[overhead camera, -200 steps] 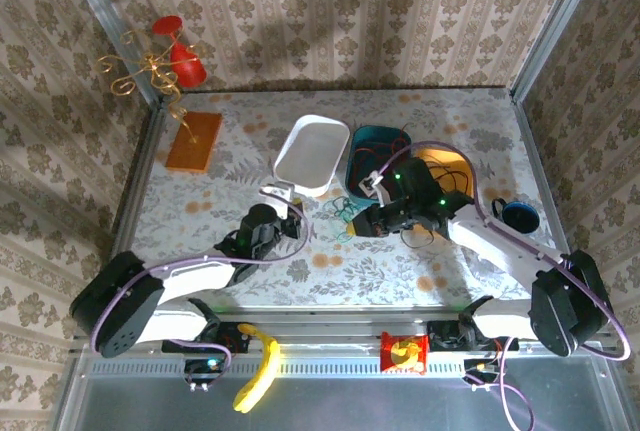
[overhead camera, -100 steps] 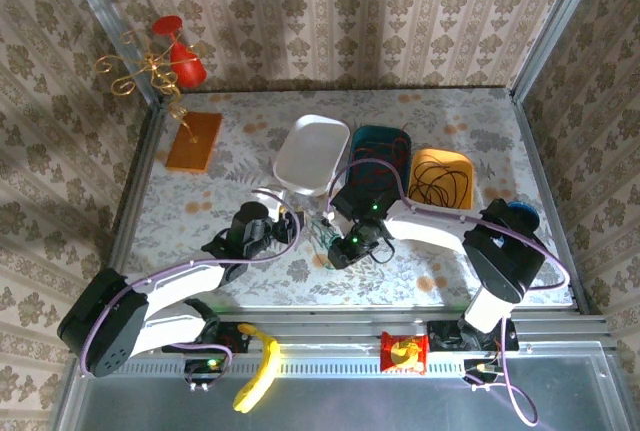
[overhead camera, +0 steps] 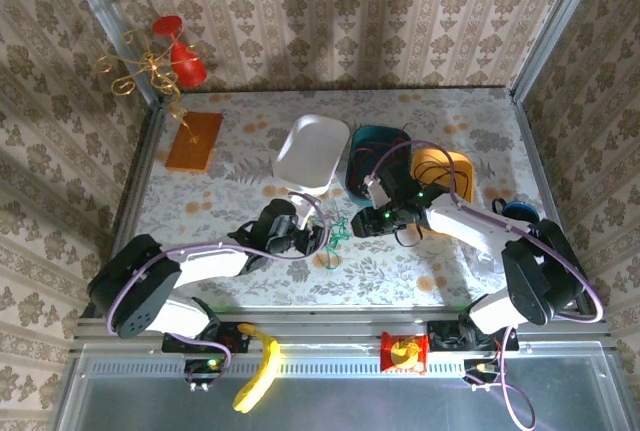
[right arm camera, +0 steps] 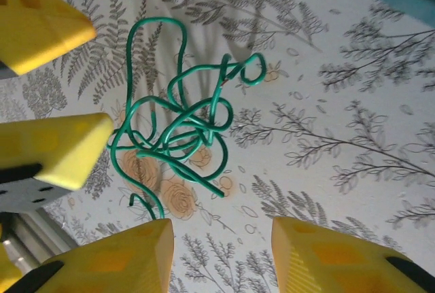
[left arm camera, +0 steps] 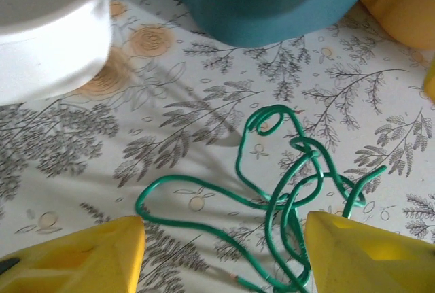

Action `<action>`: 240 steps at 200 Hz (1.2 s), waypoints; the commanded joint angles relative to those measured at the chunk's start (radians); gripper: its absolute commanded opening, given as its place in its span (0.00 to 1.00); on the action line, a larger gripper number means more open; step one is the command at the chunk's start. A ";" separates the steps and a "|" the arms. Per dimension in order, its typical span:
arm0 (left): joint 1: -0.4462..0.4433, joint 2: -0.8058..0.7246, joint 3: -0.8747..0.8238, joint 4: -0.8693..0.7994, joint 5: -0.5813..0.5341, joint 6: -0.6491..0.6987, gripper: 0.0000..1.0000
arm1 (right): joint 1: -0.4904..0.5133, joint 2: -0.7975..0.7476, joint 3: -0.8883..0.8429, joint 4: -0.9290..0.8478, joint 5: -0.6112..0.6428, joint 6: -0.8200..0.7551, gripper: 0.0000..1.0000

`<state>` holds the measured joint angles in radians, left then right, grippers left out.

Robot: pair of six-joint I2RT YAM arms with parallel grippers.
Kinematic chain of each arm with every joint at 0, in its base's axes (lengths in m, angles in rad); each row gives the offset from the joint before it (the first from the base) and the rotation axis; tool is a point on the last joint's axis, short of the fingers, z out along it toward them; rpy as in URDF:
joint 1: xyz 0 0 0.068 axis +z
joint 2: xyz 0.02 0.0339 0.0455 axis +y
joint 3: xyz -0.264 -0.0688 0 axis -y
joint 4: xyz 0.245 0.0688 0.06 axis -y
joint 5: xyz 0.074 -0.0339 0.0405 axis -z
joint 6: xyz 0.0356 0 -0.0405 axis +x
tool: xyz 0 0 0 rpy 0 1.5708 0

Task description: Untangle the cables

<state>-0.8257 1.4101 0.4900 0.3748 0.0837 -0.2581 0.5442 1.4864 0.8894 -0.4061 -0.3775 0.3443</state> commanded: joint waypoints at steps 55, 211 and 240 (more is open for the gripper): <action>-0.010 0.122 0.084 0.024 0.007 0.083 0.62 | 0.003 0.186 0.116 0.012 -0.105 0.019 0.45; -0.020 0.239 0.083 0.081 -0.093 0.018 0.13 | 0.003 0.280 0.147 -0.013 -0.232 -0.021 0.03; -0.018 0.216 0.068 0.073 -0.142 0.010 0.00 | -0.003 0.230 0.103 -0.027 -0.169 -0.020 0.00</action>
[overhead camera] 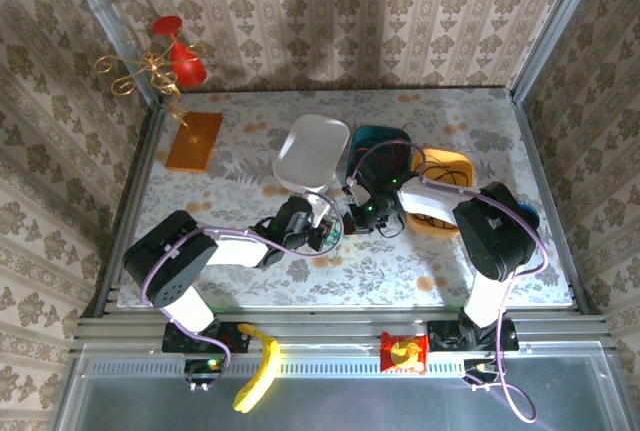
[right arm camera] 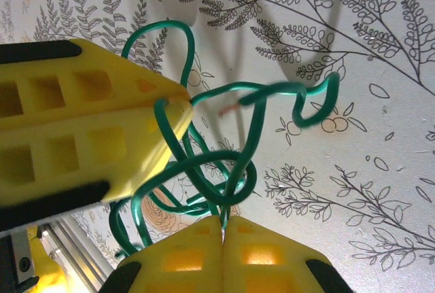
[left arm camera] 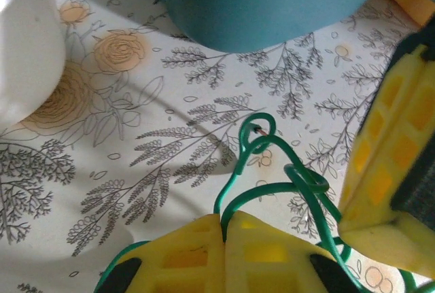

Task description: Untangle the cables

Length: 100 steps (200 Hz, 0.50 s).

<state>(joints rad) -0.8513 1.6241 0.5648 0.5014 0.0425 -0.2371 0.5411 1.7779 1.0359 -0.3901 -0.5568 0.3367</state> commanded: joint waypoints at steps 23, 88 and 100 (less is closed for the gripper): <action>0.017 -0.034 -0.033 -0.052 -0.105 -0.025 0.00 | -0.033 -0.112 -0.100 -0.047 0.072 0.016 0.00; 0.079 -0.162 -0.108 -0.046 0.017 -0.061 0.00 | -0.160 -0.268 -0.224 -0.048 0.229 0.094 0.00; 0.094 -0.182 -0.120 -0.046 0.019 -0.073 0.00 | -0.170 -0.290 -0.234 -0.050 0.268 0.108 0.00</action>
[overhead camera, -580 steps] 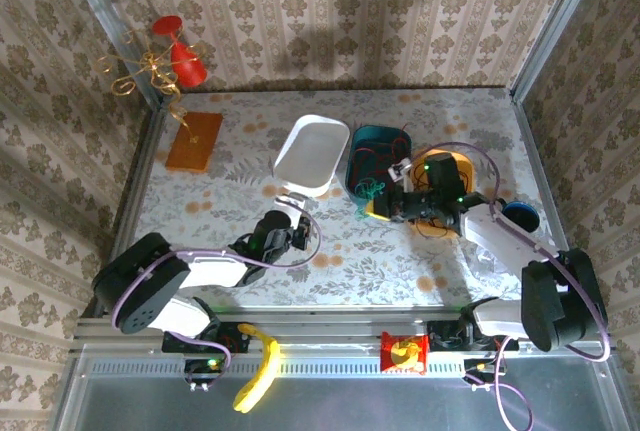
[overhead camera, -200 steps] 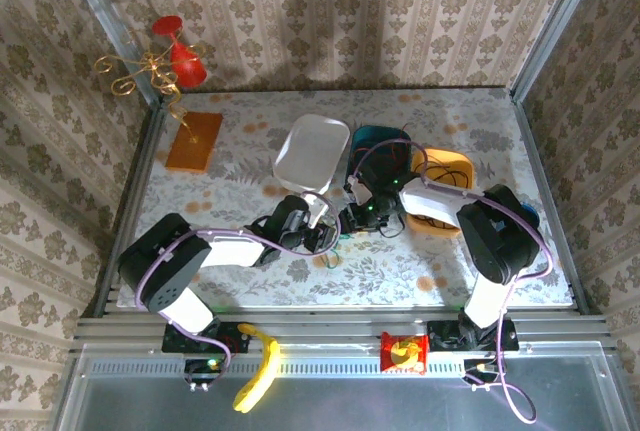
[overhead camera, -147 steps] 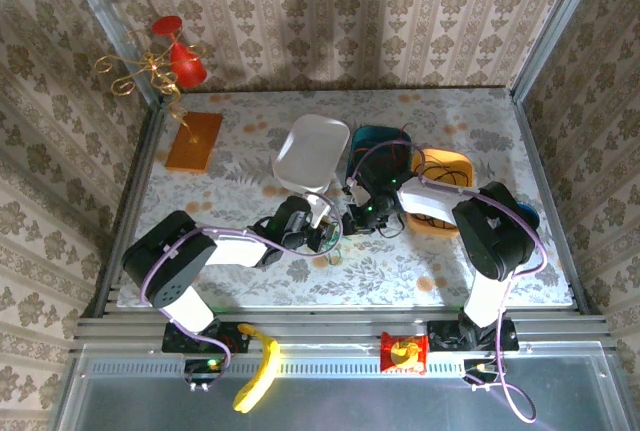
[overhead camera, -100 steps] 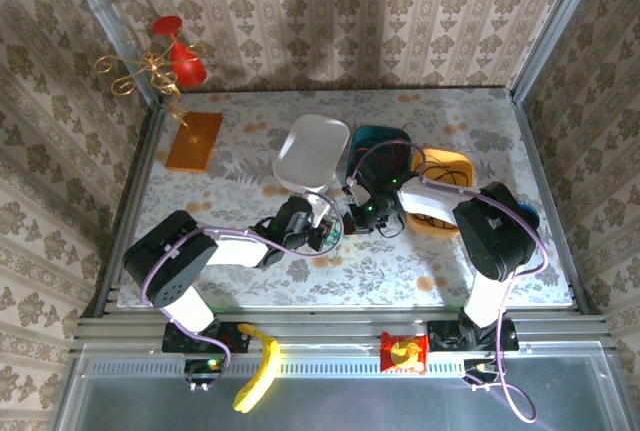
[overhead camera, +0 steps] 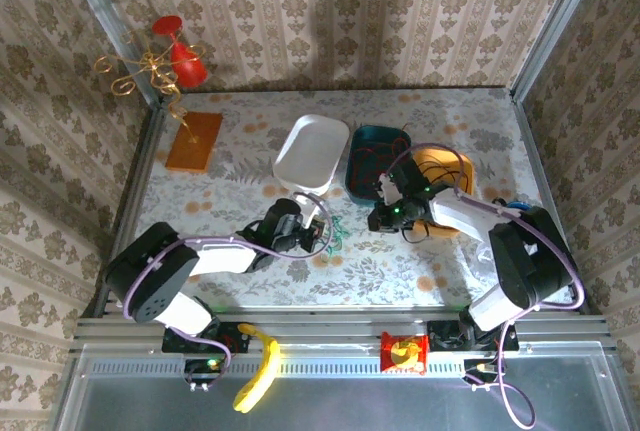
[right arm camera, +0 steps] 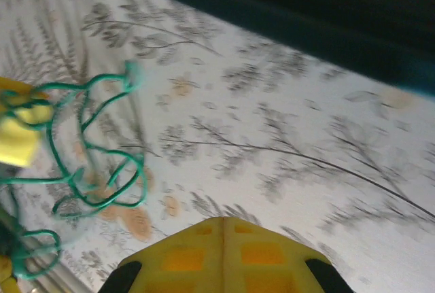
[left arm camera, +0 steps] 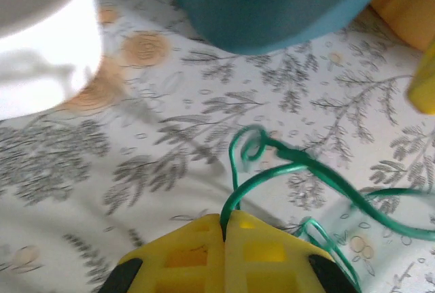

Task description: Untangle the cables

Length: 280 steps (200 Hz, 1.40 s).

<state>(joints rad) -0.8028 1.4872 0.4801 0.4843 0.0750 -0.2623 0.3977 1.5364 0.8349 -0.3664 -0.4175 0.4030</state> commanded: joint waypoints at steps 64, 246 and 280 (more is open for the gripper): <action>0.055 -0.083 -0.032 -0.076 0.063 -0.014 0.00 | 0.004 -0.136 -0.060 0.006 0.008 0.016 0.16; 0.013 -0.056 0.027 -0.088 0.033 -0.019 0.00 | 0.276 0.070 0.252 -0.093 0.005 -0.145 0.39; 0.014 -0.051 0.034 -0.093 0.030 -0.015 0.00 | 0.286 0.069 0.239 -0.091 0.031 -0.144 0.20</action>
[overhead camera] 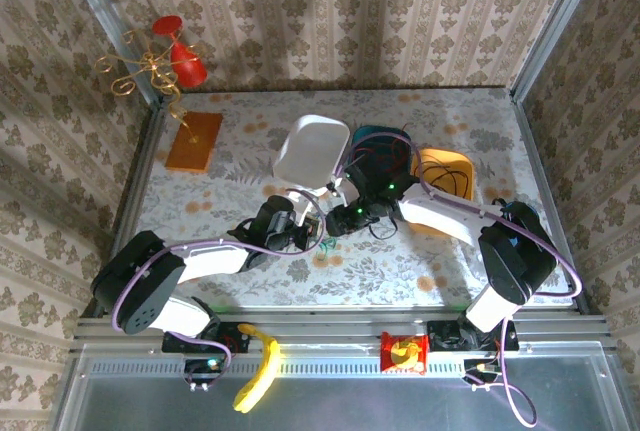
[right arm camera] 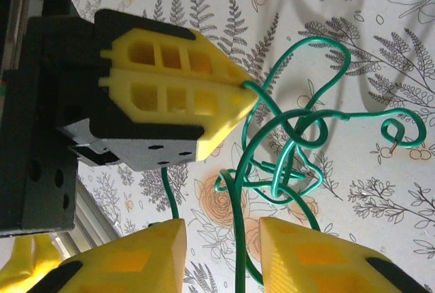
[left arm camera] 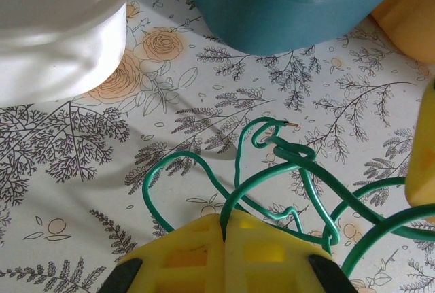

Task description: Untangle the cables

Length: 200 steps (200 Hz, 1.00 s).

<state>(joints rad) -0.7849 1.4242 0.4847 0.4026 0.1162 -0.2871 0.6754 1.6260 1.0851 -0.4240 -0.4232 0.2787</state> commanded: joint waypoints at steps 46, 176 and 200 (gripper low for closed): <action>0.003 0.023 0.025 -0.021 -0.045 -0.008 0.00 | -0.001 -0.105 -0.049 -0.021 0.123 -0.008 0.00; 0.074 -0.006 -0.024 -0.027 0.061 -0.025 0.00 | -0.342 -0.487 -0.320 0.040 0.133 0.183 0.00; 0.088 -0.066 -0.037 -0.059 0.088 -0.016 0.00 | -0.378 -0.494 -0.333 0.025 0.189 0.206 0.00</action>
<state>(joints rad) -0.7208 1.4220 0.4778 0.4149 0.1795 -0.3107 0.3359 1.1618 0.7654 -0.3916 -0.3267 0.4362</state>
